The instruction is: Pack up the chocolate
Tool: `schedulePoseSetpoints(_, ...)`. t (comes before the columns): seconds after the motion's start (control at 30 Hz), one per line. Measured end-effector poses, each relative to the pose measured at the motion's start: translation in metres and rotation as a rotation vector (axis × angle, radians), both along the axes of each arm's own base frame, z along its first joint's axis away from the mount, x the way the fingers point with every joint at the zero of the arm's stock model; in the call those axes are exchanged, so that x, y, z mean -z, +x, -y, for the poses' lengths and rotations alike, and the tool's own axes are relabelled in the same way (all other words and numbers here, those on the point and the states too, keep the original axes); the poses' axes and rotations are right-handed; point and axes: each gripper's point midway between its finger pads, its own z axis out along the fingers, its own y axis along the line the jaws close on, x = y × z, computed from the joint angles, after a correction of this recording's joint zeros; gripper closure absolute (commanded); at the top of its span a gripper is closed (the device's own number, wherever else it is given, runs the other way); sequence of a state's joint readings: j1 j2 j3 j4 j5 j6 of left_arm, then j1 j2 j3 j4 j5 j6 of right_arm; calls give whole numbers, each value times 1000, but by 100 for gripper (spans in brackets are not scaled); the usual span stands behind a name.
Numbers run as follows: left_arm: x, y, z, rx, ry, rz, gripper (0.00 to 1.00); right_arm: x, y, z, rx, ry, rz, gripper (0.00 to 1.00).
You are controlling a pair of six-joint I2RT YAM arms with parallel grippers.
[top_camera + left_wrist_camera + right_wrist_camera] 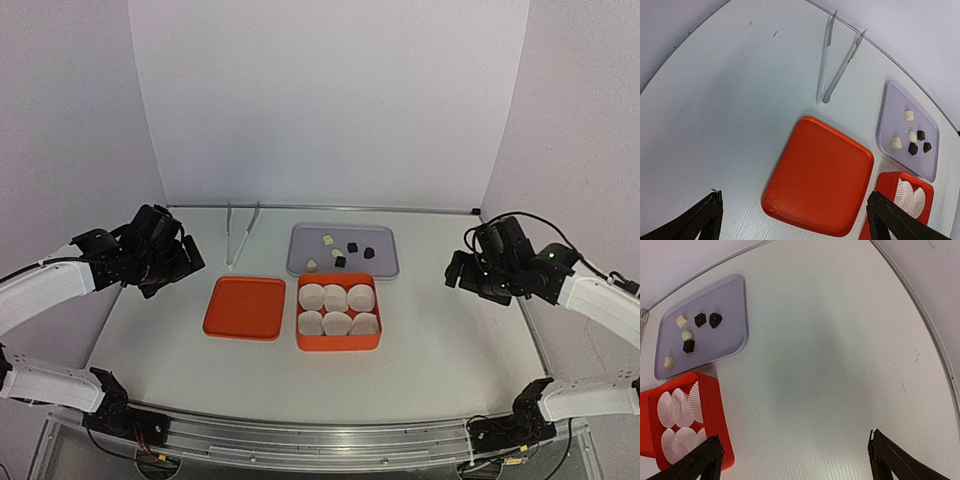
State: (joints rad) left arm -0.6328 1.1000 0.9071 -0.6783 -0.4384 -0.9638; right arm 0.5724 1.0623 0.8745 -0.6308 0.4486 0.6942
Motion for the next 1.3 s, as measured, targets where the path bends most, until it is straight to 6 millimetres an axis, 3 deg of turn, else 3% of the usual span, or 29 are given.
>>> schedulePoseSetpoints(0.37,3,11,-7,-16,-27,-3,0,6,1,0,5,-10,-18,2)
schedulePoseSetpoints(0.7,32,48,-24,-32,-36,-74,0,21,5,0,17,-52,-67,2)
schedulePoseSetpoints(0.83,39,82,-31,-33,-53,-89,0,22,16,-7,17,-69,-90,2)
schedulePoseSetpoints(1.07,55,172,-39,-15,-60,-85,0,27,36,-20,8,-96,-120,2)
schedulePoseSetpoints(1.3,79,252,-24,114,-50,-45,0,29,47,-26,-8,-118,-132,2)
